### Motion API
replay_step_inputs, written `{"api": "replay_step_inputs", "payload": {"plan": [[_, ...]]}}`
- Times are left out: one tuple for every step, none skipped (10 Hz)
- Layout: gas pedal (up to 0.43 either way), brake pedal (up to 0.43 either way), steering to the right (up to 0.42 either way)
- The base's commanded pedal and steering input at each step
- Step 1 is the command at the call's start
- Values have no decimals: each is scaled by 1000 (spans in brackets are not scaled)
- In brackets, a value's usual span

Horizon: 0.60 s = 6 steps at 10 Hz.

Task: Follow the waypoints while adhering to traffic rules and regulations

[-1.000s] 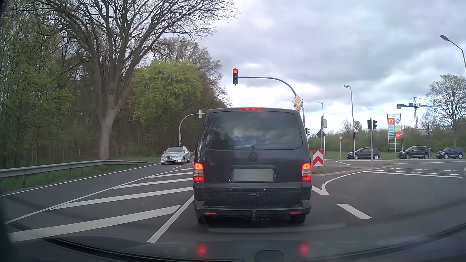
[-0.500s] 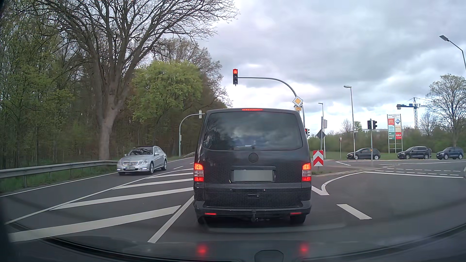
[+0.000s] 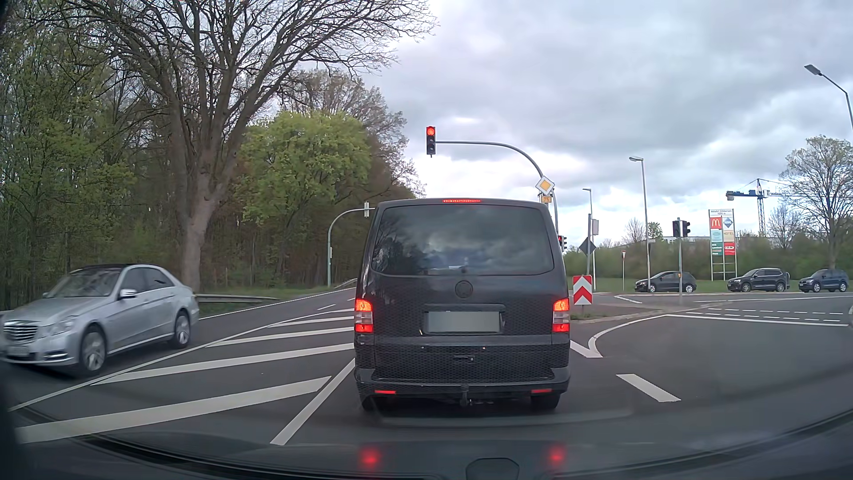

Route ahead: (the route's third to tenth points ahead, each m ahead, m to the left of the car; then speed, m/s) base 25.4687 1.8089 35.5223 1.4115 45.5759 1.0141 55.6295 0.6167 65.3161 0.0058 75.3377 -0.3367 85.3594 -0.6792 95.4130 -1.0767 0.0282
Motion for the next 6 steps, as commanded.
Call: {"api": "replay_step_inputs", "payload": {"plan": [[0, 189, -1], [0, 195, -2], [0, 195, -1], [0, 195, -1], [0, 195, -2], [0, 195, -1]]}}
